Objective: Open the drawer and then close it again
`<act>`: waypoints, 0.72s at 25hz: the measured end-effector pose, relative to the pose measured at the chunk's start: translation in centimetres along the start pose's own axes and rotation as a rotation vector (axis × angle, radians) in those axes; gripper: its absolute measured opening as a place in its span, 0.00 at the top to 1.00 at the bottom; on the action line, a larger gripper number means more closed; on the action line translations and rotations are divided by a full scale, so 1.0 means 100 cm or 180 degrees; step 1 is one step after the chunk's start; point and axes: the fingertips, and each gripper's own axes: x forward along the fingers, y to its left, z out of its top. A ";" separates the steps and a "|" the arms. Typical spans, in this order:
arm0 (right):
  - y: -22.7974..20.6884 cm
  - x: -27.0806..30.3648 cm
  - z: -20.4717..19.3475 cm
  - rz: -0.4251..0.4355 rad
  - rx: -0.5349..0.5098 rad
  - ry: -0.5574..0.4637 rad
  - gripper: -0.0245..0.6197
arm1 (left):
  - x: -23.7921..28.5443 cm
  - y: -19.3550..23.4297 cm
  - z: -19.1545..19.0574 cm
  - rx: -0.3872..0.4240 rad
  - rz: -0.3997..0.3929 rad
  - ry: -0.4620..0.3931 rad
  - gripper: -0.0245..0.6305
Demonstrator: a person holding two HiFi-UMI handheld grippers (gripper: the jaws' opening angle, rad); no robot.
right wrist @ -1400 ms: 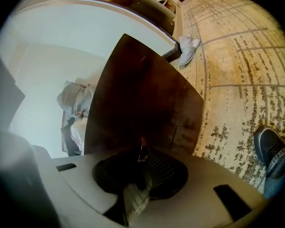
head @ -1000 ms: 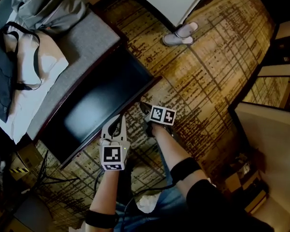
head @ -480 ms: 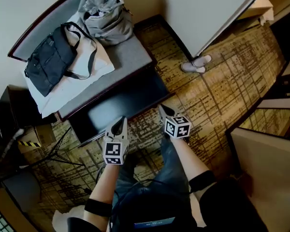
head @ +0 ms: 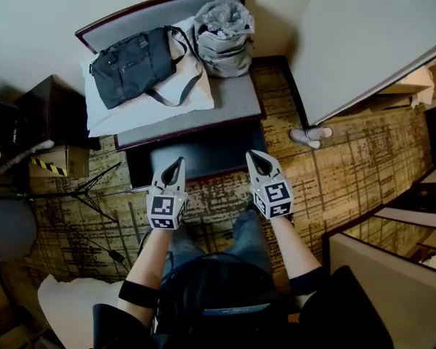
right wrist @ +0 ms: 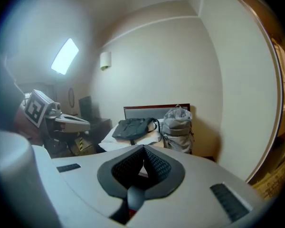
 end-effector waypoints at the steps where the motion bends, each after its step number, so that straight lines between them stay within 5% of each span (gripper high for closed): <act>1: 0.008 -0.002 0.011 0.0057 -0.0018 -0.0027 0.96 | -0.010 0.008 0.007 -0.0014 0.0064 -0.0031 0.96; 7: 0.050 -0.002 0.058 0.0300 -0.0155 -0.0149 0.96 | -0.064 0.050 0.026 -0.0078 0.0379 -0.0143 0.96; 18: 0.133 0.019 0.078 0.0656 -0.0279 -0.0160 0.96 | -0.135 0.103 0.023 -0.0205 0.0675 -0.0195 0.96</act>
